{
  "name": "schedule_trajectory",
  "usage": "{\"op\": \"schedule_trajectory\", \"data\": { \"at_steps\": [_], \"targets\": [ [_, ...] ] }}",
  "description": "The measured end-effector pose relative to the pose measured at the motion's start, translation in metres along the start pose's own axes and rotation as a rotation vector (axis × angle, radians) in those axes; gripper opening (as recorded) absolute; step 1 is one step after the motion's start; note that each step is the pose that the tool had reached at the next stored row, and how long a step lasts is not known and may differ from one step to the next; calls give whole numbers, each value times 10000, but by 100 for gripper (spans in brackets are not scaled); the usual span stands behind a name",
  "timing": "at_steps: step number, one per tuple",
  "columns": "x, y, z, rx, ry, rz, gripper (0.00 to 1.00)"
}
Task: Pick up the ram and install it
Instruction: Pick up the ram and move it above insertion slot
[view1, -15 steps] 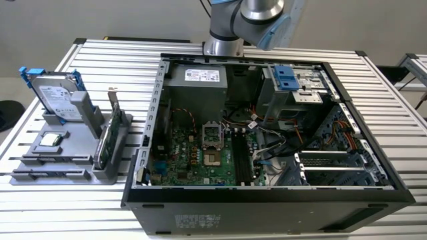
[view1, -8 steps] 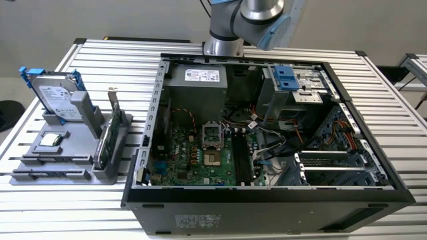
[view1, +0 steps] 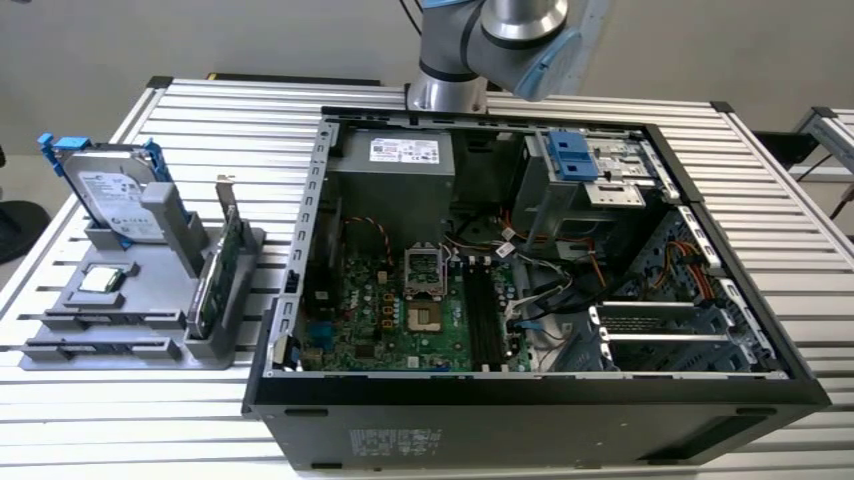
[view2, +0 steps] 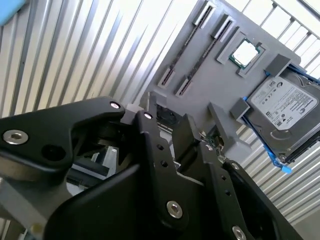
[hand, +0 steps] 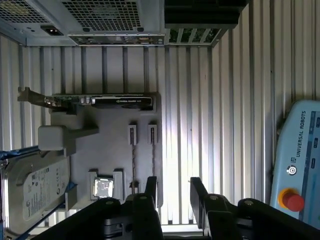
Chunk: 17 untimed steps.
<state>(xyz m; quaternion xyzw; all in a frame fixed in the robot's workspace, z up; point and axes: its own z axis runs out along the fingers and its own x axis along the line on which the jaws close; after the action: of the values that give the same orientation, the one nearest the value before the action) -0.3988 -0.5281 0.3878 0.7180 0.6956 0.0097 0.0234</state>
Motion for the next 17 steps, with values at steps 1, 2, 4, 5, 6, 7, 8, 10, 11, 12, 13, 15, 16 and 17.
{"op": "schedule_trajectory", "data": {
  "at_steps": [1, 2, 4, 5, 6, 7, 8, 10, 11, 12, 13, 15, 16, 17],
  "targets": [
    [0, 0, 0, 0, 0, 3, 100],
    [0, 0, 0, 0, -1, 5, 100],
    [0, 0, 0, 0, -1, 9, 100],
    [0, 0, 0, 2, -2, 9, 100],
    [1, 0, 4, 2, -2, 9, 100],
    [1, -1, 13, 13, -2, 9, 100],
    [3, -1, 23, 20, 0, 9, 100],
    [4, -6, 35, 23, 48, 12, 100],
    [5, -9, 39, 25, 87, 14, 100],
    [6, -12, 44, 26, 131, 15, 100],
    [6, -15, 49, 28, 183, 12, 100],
    [8, -19, 55, 42, 270, -1, 100],
    [9, -21, 58, 55, 306, -11, 100],
    [10, -22, 59, 85, 333, -24, 100]
  ]
}}
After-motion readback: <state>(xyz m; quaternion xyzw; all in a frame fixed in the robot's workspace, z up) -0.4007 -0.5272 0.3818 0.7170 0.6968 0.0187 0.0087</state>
